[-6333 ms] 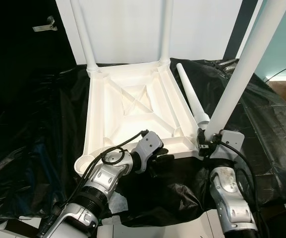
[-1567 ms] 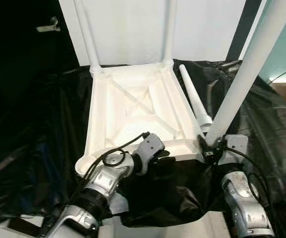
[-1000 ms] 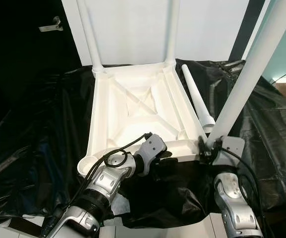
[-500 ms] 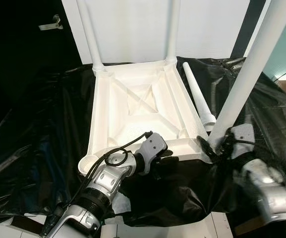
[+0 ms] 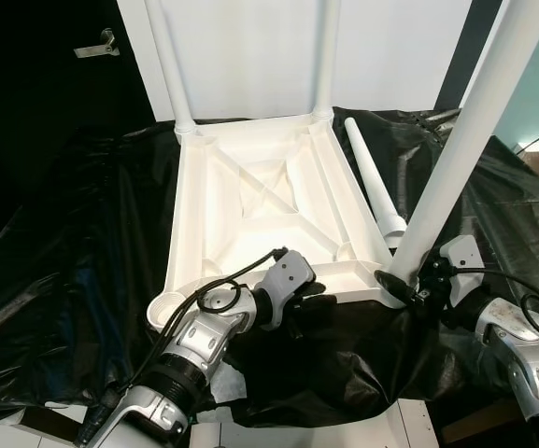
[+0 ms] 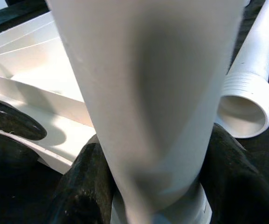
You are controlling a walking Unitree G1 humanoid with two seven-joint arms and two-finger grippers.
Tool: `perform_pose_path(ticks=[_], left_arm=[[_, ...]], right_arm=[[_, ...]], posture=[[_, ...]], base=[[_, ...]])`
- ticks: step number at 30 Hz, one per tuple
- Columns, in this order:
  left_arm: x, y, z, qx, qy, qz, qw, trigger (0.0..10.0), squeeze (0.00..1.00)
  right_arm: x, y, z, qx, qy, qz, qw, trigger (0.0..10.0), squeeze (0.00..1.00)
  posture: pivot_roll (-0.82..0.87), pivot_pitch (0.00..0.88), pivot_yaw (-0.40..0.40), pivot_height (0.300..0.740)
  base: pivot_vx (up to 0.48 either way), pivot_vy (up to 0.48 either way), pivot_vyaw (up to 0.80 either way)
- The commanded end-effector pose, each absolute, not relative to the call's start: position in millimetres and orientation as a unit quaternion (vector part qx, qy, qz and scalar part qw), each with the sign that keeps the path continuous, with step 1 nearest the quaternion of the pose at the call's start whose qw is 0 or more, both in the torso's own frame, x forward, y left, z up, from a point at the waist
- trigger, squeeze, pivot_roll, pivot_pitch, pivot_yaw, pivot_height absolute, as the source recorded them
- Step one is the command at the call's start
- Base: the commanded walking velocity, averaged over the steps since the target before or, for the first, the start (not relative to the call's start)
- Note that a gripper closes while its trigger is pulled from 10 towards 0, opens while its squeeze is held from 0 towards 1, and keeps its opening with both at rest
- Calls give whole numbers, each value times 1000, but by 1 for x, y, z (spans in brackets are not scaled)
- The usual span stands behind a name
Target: Building children table
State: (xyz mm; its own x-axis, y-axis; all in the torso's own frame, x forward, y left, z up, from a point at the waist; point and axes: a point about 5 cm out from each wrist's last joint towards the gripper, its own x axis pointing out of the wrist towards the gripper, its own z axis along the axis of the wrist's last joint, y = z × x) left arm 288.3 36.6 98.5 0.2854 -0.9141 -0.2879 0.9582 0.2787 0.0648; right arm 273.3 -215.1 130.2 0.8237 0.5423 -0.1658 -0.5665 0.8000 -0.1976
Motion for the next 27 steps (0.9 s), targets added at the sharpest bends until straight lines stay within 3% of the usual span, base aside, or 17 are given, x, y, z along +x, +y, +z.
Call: perform_pose_path(ticks=[1, 5, 10, 11, 13, 15, 17, 25, 27], left_arm=[[278, 37, 82, 112, 140, -623, 762, 10000, 0], [278, 37, 82, 111, 141, -623, 762, 10000, 0], [277, 37, 80, 110, 142, -623, 761, 10000, 0], [277, 37, 81, 110, 141, -623, 762, 10000, 0], [277, 37, 81, 110, 141, -623, 762, 10000, 0], [277, 36, 81, 110, 140, -622, 763, 10000, 0], [277, 36, 81, 110, 140, -622, 763, 10000, 0], [276, 40, 79, 115, 146, -624, 759, 10000, 0], [278, 40, 81, 116, 144, -622, 761, 10000, 0]], right_arm=[[274, -216, 133, -131, 52, 307, 941, 0, 0], [272, -213, 129, -123, 58, 308, 942, 0, 0], [264, -196, 110, -82, 56, 233, 968, 0, 0], [257, -187, 100, -68, 49, 168, 982, 0, 0], [257, -187, 100, -68, 49, 168, 982, 0, 0], [244, -172, 88, -48, 41, 79, 995, 0, 0], [241, -169, 89, -51, 28, 54, 997, 0, 0], [244, -184, 93, -65, 7, -43, 997, 0, 0], [245, -188, 93, -57, 8, -101, 993, 0, 0]], posture=[[-73, 2, 21, 740], [-73, 3, 20, 740], [-73, 4, 16, 740], [-73, 5, 14, 740], [-73, 5, 14, 740], [-64, 7, 13, 740], [-56, 10, 14, 740], [-60, 10, 24, 740], [-49, 4, 24, 740]], base=[[0, 0, 0], [0, 0, 0], [0, 0, 0], [0, 0, 0], [0, 0, 0], [0, 0, 0], [0, 0, 0], [0, 0, 0], [0, 0, 0]])
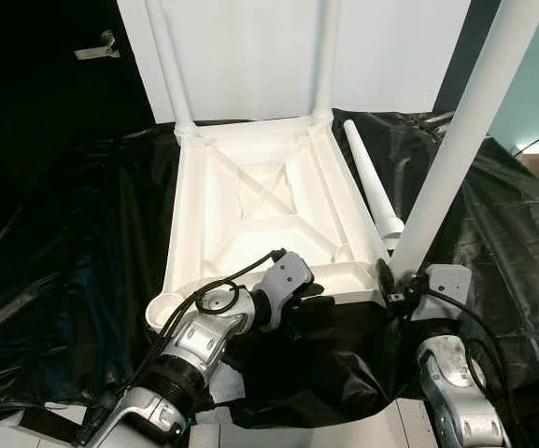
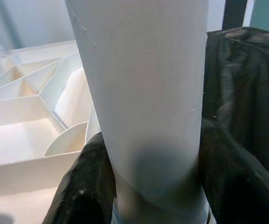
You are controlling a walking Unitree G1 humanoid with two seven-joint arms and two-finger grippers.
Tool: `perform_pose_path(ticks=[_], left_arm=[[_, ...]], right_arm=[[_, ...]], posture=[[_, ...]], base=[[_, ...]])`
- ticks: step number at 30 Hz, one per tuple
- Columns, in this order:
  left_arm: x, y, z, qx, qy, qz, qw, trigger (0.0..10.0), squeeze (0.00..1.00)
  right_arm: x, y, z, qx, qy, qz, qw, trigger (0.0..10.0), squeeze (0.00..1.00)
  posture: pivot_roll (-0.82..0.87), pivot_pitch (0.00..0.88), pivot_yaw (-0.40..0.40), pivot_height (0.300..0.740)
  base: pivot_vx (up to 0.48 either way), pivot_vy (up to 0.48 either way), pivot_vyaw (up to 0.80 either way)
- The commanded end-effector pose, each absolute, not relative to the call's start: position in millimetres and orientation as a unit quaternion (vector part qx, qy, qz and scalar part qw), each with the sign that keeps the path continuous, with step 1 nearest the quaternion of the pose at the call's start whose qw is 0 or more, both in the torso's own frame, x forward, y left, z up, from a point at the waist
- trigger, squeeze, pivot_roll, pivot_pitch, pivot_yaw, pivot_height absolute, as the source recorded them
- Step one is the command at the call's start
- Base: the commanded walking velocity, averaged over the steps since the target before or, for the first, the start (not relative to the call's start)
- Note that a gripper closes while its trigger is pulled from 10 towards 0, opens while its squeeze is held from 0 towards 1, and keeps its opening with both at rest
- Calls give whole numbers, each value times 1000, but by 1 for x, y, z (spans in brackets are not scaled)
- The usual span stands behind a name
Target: Building children table
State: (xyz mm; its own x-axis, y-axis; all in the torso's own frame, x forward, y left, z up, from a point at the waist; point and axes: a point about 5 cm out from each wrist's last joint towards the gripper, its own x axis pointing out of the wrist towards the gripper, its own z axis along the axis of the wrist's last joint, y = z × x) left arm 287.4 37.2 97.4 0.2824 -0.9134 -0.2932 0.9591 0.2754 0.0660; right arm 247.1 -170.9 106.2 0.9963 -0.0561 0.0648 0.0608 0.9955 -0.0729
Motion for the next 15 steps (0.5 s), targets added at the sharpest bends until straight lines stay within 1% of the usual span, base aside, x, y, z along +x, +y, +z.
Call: perform_pose_path(ticks=[1, 2, 3, 6, 7, 8, 9, 10, 11, 13, 14, 15], left_arm=[[278, 40, 81, 116, 144, -622, 761, 10000, 0], [278, 40, 81, 116, 144, -622, 761, 10000, 0], [278, 40, 81, 116, 143, -622, 761, 10000, 0], [278, 40, 81, 115, 143, -622, 761, 10000, 0], [277, 40, 80, 115, 143, -622, 761, 10000, 0], [277, 40, 80, 115, 143, -622, 761, 10000, 0], [277, 40, 80, 116, 144, -622, 761, 10000, 0], [277, 40, 80, 116, 144, -622, 761, 10000, 0], [277, 41, 79, 116, 144, -622, 761, 10000, 0], [276, 39, 79, 116, 144, -624, 759, 10000, 0], [276, 39, 79, 116, 144, -624, 759, 10000, 0], [276, 38, 79, 115, 144, -626, 758, 10000, 0]], right_arm=[[245, -188, 93, -57, 8, -101, 993, 0, 0], [245, -188, 93, -57, 8, -101, 993, 0, 0], [246, -184, 91, -47, 14, -108, 993, 2471, 0], [246, -179, 90, -46, 17, -113, 992, 2471, 0], [247, -175, 90, -53, 17, -105, 993, 10000, 0], [247, -175, 90, -53, 17, -105, 993, 10000, 0], [248, -172, 89, -53, 16, -94, 994, 10000, 1000], [248, -172, 89, -53, 16, -94, 994, 10000, 1000], [250, -170, 91, -49, 12, -73, 996, 10000, 1000], [265, -169, 98, -41, 5, 17, 999, 10000, 1000], [265, -169, 98, -41, 5, 17, 999, 10000, 1000], [271, -170, 101, -42, 4, 49, 998, 10000, 1000]], posture=[[-49, 4, 24, 740], [-49, 4, 24, 740], [-48, 2, 23, 740], [-50, 0, 23, 740], [-52, 0, 23, 740], [-52, 0, 23, 740], [-56, 0, 21, 740], [-56, 0, 21, 740], [-58, 0, 19, 740], [-75, 2, 21, 740], [-75, 2, 21, 740], [-75, 2, 21, 740]], base=[[0, 0, 0], [0, 0, 0], [0, 0, 0], [0, 0, 0], [0, 0, 0], [0, 0, 0], [0, 0, 0], [0, 0, 0], [0, 0, 0], [0, 0, 0], [0, 0, 0], [0, 0, 0]])
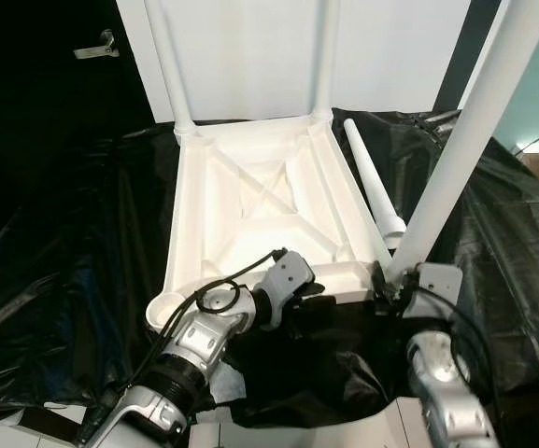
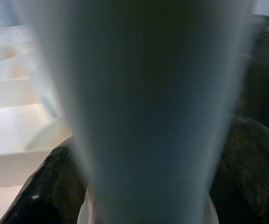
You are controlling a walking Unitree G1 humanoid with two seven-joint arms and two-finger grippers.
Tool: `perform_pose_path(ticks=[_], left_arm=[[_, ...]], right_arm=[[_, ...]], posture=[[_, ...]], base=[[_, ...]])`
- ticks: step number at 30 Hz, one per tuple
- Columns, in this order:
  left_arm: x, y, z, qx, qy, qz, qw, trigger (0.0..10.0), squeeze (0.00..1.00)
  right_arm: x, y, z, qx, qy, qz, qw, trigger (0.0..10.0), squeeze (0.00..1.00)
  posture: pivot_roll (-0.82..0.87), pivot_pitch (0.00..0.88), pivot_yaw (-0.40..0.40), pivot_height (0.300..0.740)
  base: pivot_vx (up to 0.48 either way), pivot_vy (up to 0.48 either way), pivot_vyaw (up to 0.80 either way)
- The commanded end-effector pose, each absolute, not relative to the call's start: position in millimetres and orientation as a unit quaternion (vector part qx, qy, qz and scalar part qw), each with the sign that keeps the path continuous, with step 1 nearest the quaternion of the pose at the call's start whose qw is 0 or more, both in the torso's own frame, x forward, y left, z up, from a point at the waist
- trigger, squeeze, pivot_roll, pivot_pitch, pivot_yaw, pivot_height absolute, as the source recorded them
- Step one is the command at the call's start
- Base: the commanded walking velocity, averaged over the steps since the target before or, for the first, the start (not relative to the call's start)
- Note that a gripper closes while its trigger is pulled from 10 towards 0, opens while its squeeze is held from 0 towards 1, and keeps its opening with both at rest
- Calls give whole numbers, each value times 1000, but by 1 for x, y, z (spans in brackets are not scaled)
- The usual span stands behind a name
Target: Building children table
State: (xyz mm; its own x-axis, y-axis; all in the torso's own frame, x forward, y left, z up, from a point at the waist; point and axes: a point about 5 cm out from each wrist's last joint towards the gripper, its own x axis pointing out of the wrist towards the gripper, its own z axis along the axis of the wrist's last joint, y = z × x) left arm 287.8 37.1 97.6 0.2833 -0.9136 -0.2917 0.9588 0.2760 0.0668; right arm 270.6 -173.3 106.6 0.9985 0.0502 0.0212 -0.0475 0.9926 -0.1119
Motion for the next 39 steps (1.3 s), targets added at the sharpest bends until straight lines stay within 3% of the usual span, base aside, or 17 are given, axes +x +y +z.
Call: perform_pose_path(ticks=[1, 2, 5, 13, 14, 15, 17, 18, 32, 36, 37, 39], left_arm=[[276, 38, 79, 115, 144, -626, 758, 10000, 0], [275, 36, 79, 114, 144, -628, 756, 10000, 0], [274, 35, 78, 112, 144, -629, 756, 10000, 0], [273, 35, 78, 109, 145, -627, 758, 10000, 0], [273, 35, 78, 108, 145, -626, 759, 10000, 0], [274, 35, 78, 108, 145, -625, 759, 10000, 0], [274, 35, 78, 108, 145, -625, 760, 10000, 0], [275, 36, 79, 109, 144, -624, 760, 10000, 0], [275, 37, 80, 111, 143, -625, 760, 10000, 0], [275, 37, 80, 111, 143, -625, 760, 10000, 0], [275, 36, 80, 111, 143, -624, 760, 10000, 0], [275, 36, 80, 111, 143, -623, 761, 10000, 0]], right_arm=[[271, -170, 101, -42, 4, 49, 998, 10000, 1000], [275, -172, 102, -56, 10, 98, 994, 10000, 0], [275, -180, 108, -99, 9, 182, 978, 10000, 0], [271, -189, 113, -112, 22, 245, 963, 10000, 0], [272, -191, 114, -113, 27, 263, 958, 9569, 0], [273, -194, 115, -117, 34, 276, 953, 2510, 0], [275, -197, 115, -119, 39, 285, 950, 2510, 0], [275, -200, 116, -125, 44, 297, 946, 0, 0], [276, -208, 119, -112, 61, 309, 943, 0, 0], [277, -200, 106, -88, 68, 229, 967, 0, 0], [270, -183, 93, -46, 60, 102, 992, 0, 0], [266, -179, 91, -31, 55, 67, 996, 0, 0]], posture=[[-75, 2, 21, 740], [-76, 4, 20, 740], [-76, 7, 12, 740], [-74, 11, 10, 740], [-74, 9, 10, 740], [-74, 6, 12, 740], [-74, 6, 12, 740], [-75, 4, 15, 740], [-75, 8, 20, 740], [-73, 9, 19, 740], [-73, 9, 18, 740], [-67, 9, 15, 740]], base=[[0, 0, 0], [0, 0, 0], [0, 0, 0], [0, 0, 0], [0, 0, 0], [0, 0, 0], [0, 0, 0], [0, 0, 0], [0, 0, 0], [0, 0, 0], [0, 0, 0], [0, 0, 0]])
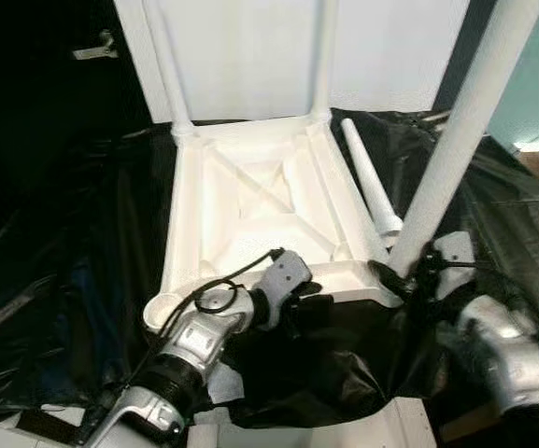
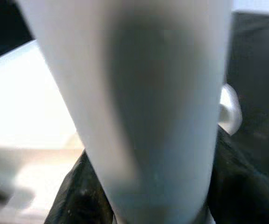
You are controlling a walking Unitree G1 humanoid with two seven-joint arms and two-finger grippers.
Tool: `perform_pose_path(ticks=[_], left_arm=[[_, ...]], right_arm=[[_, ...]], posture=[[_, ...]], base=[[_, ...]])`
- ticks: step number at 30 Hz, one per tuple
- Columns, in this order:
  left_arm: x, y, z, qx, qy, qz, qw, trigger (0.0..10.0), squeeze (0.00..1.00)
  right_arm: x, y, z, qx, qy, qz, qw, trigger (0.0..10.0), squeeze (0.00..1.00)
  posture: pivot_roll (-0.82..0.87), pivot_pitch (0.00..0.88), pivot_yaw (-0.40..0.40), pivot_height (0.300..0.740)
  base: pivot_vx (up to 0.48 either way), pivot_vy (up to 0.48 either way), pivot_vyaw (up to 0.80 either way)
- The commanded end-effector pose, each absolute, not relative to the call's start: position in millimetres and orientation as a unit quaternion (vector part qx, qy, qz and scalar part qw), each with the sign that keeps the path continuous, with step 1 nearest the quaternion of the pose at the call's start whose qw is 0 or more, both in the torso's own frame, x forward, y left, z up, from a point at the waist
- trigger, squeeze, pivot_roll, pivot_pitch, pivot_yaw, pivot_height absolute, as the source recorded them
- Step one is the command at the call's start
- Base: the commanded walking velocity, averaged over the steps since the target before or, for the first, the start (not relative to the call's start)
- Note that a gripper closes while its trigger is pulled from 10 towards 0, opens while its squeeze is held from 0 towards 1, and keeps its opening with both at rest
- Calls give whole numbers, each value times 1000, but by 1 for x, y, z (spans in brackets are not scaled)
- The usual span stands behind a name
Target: Building children table
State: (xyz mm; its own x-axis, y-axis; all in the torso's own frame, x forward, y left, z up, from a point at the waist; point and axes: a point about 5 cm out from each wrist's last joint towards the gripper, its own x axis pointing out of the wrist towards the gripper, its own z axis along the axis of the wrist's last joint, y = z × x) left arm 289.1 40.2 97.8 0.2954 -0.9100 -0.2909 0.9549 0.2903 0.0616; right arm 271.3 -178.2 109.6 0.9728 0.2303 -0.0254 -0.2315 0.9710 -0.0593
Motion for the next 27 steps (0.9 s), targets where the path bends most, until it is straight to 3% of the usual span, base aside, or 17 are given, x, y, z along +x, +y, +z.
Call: perform_pose_path(ticks=[1, 10, 18, 19, 22, 23, 24, 25, 27], left_arm=[[275, 36, 80, 111, 143, -623, 761, 10000, 0], [276, 35, 80, 111, 142, -624, 760, 10000, 0], [277, 36, 81, 111, 142, -622, 762, 10000, 0], [277, 38, 79, 111, 143, -620, 763, 10000, 0], [277, 38, 79, 111, 144, -620, 763, 10000, 0], [276, 38, 78, 111, 144, -619, 764, 10000, 0], [276, 38, 78, 111, 144, -619, 764, 10000, 0], [276, 38, 78, 110, 144, -620, 764, 10000, 0], [276, 38, 78, 110, 144, -620, 764, 10000, 0]], right_arm=[[266, -179, 91, -31, 55, 67, 996, 0, 0], [262, -173, 93, -23, 20, -62, 998, 0, 0], [264, -171, 93, -27, 22, -104, 994, 0, 0], [266, -164, 93, -27, 26, -85, 996, 10000, 0], [267, -161, 94, -27, 23, -72, 997, 10000, 0], [268, -160, 97, -30, 14, -59, 998, 10000, 871], [268, -160, 97, -30, 14, -59, 998, 10000, 871], [269, -161, 100, -37, 4, -51, 998, 10000, 1000], [269, -161, 100, -37, 4, -51, 998, 10000, 1000]], posture=[[-67, 9, 15, 740], [-66, 4, 20, 740], [-55, 3, 15, 740], [-56, 4, 13, 740], [-56, 3, 12, 740], [-60, 4, 12, 740], [-60, 4, 12, 740], [-62, 5, 10, 740], [-62, 5, 10, 740]], base=[[0, 0, 0], [0, 0, 0], [0, 0, 0], [0, 0, 0], [0, 0, 0], [0, 0, 0], [0, 0, 0], [0, 0, 0], [0, 0, 0]])
